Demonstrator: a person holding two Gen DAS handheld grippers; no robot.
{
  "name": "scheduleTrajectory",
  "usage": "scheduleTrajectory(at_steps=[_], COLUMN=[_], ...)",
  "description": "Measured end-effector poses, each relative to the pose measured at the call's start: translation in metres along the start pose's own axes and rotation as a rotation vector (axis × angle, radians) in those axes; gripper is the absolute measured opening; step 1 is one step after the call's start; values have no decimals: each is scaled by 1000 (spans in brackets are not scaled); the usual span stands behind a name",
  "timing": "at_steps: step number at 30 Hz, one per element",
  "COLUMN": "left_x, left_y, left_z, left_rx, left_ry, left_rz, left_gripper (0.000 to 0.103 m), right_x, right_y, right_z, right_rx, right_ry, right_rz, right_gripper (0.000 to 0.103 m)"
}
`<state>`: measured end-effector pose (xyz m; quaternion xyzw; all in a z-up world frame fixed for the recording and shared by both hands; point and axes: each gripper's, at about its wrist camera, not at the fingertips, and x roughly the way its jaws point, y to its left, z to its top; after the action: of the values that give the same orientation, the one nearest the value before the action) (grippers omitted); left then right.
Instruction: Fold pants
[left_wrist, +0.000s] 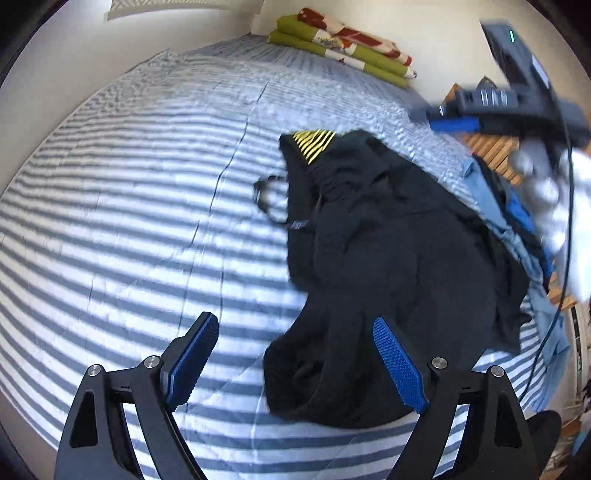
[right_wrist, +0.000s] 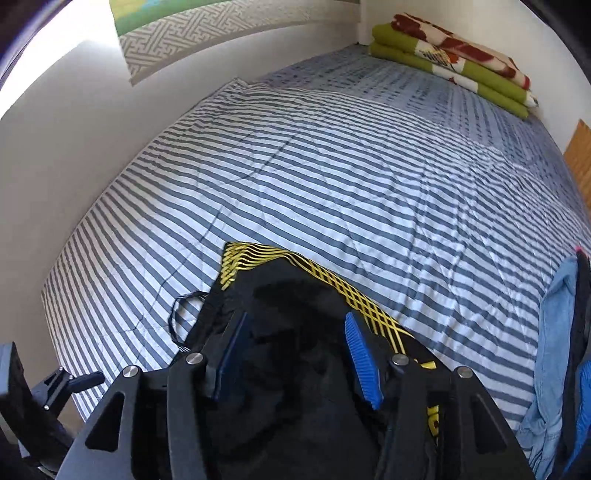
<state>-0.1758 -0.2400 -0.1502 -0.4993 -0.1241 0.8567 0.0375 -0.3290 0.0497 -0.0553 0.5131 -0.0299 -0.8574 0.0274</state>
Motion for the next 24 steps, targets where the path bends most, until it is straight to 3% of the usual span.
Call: scheduleTrajectory(at_steps=[2, 4, 11, 13, 14, 15, 19, 22, 24], left_x=[7, 12, 16, 16, 15, 12, -8, -43, -63], left_y=[-4, -8, -21, -25, -25, -24, -9, 8, 16], left_z=[-13, -23, -31, -34, -35, -37, -33, -24, -20], left_rx=[-37, -64, 0, 28, 32, 34, -22, -94, -107], left_ry=[26, 59, 33, 35, 34, 29, -1, -92, -159], left_rz=[13, -20, -5, -2, -11, -20, -75, -145, -131], left_gripper=[85, 76, 35, 22, 18, 12, 4, 4, 4], right_x=[18, 45, 129, 144, 146, 144, 111, 75, 55], right_y=[27, 48, 67, 63, 58, 51, 33, 23, 22], right_z=[11, 23, 38, 35, 35, 35, 49, 69, 87], right_rx=[-76, -102, -135, -166, -159, -131, -38, 66, 128], right_ry=[30, 64, 171, 208, 220, 222, 132, 21, -77], right_rz=[19, 17, -151, -221, -232, -219, -134, 8, 106], right_gripper=[50, 50, 50, 38, 11, 4, 4, 4, 4])
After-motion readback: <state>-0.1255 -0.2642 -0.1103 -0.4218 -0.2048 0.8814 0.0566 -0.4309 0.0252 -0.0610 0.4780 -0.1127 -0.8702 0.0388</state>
